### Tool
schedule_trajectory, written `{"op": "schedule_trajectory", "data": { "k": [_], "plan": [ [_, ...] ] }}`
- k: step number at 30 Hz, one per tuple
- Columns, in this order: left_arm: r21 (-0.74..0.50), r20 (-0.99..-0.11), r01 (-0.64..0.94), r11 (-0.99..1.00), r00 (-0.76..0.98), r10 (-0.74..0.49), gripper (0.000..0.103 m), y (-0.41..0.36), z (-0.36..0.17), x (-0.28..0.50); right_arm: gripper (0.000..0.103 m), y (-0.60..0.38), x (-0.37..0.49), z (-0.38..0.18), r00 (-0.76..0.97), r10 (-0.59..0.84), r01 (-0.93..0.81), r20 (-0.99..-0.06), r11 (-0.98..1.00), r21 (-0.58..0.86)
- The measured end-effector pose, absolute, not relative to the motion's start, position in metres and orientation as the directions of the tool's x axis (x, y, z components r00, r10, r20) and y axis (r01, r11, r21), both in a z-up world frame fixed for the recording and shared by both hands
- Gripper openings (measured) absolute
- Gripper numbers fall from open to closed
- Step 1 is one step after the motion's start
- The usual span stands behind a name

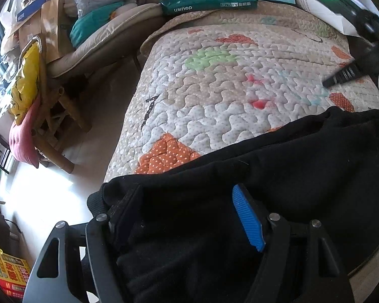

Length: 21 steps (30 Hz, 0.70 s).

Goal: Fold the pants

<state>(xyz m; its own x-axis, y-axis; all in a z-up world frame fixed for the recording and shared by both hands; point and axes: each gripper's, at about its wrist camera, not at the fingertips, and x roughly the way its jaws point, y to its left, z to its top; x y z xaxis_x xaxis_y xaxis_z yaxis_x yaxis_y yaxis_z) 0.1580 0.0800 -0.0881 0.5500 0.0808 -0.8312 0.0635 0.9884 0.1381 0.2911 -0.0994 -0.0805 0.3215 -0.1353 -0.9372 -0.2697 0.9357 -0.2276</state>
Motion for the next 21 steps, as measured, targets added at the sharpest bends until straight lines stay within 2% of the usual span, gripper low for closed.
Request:
{"op": "schedule_trajectory", "data": {
  "k": [2, 4, 6, 7, 8, 9, 12, 15, 16, 18, 19, 21],
  "plan": [
    [0.143, -0.831, 0.065, 0.988, 0.549, 0.085, 0.073, 0.079, -0.088, 0.159, 0.0, -0.1, 0.295, -0.07, 0.388, -0.118, -0.258, -0.914, 0.938, -0.23],
    [0.143, -0.831, 0.065, 0.988, 0.55, 0.084, 0.073, 0.08, -0.088, 0.158, 0.002, -0.105, 0.297, -0.06, 0.396, -0.06, -0.246, -0.916, 0.954, -0.169],
    [0.141, -0.833, 0.064, 0.988, 0.547, 0.084, 0.073, 0.079, -0.088, 0.159, 0.006, -0.111, 0.293, -0.059, 0.31, 0.005, -0.241, -0.951, 0.968, -0.073],
    [0.141, -0.834, 0.062, 0.988, 0.545, 0.084, 0.073, 0.079, -0.088, 0.159, 0.022, -0.11, 0.296, -0.06, 0.258, 0.027, -0.237, -0.966, 0.971, -0.036],
    [0.14, -0.835, 0.061, 0.988, 0.544, 0.085, 0.073, 0.079, -0.088, 0.159, 0.054, -0.113, 0.295, -0.064, 0.209, 0.048, -0.233, -0.977, 0.972, -0.002],
    [0.142, -0.835, 0.061, 0.988, 0.544, 0.086, 0.073, 0.079, -0.088, 0.158, 0.065, -0.113, 0.29, -0.071, 0.17, 0.062, -0.231, -0.984, 0.973, 0.022],
    [0.143, -0.835, 0.065, 0.988, 0.544, 0.085, 0.073, 0.078, -0.087, 0.156, 0.063, -0.111, 0.28, -0.086, 0.116, 0.062, -0.213, -0.991, 0.976, 0.036],
    [0.138, -0.838, 0.069, 0.988, 0.54, 0.08, 0.073, 0.078, -0.085, 0.154, 0.055, -0.104, 0.277, -0.1, 0.107, 0.045, -0.194, -0.993, 0.981, 0.024],
    [0.137, -0.838, 0.07, 0.988, 0.539, 0.078, 0.073, 0.078, -0.085, 0.155, 0.041, -0.098, 0.275, -0.105, 0.098, 0.037, -0.205, -0.994, 0.979, 0.017],
    [0.137, -0.841, 0.07, 0.988, 0.535, 0.079, 0.073, 0.079, -0.085, 0.155, 0.027, -0.084, 0.27, -0.103, 0.125, -0.011, -0.257, -0.992, 0.965, -0.043],
    [0.135, -0.843, 0.069, 0.988, 0.532, 0.078, 0.073, 0.079, -0.085, 0.155, 0.008, -0.08, 0.268, -0.102, 0.136, -0.042, -0.28, -0.99, 0.957, -0.079],
    [0.133, -0.845, 0.066, 0.989, 0.529, 0.078, 0.073, 0.079, -0.084, 0.156, 0.007, -0.077, 0.268, -0.095, 0.154, -0.054, -0.285, -0.987, 0.954, -0.096]
  ]
}}
